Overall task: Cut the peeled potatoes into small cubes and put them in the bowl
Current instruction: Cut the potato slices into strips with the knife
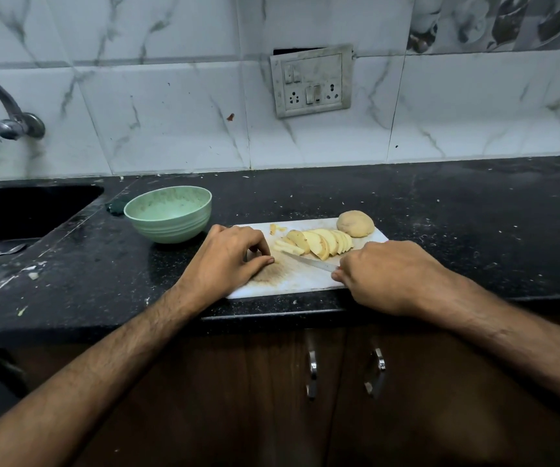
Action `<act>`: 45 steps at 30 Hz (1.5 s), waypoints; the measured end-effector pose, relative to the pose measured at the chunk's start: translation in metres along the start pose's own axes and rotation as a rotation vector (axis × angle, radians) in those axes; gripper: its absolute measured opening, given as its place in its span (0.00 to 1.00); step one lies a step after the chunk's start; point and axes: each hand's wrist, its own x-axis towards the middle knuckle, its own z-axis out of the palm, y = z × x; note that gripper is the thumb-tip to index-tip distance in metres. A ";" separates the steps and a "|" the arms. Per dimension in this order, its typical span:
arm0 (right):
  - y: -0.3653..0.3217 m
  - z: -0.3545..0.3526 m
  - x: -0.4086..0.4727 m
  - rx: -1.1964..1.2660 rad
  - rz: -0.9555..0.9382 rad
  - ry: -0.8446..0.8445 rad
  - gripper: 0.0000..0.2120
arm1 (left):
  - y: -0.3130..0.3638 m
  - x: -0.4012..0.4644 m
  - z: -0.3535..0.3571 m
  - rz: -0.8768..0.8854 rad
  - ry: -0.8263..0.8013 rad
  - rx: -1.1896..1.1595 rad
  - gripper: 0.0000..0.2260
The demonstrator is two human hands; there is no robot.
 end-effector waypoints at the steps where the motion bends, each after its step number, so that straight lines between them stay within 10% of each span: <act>1: 0.004 0.001 0.000 0.002 0.017 0.000 0.16 | 0.000 0.001 0.000 -0.007 -0.004 -0.018 0.06; 45: -0.027 -0.004 -0.007 0.135 0.065 -0.008 0.16 | 0.015 -0.004 -0.017 -0.306 -0.004 -0.382 0.15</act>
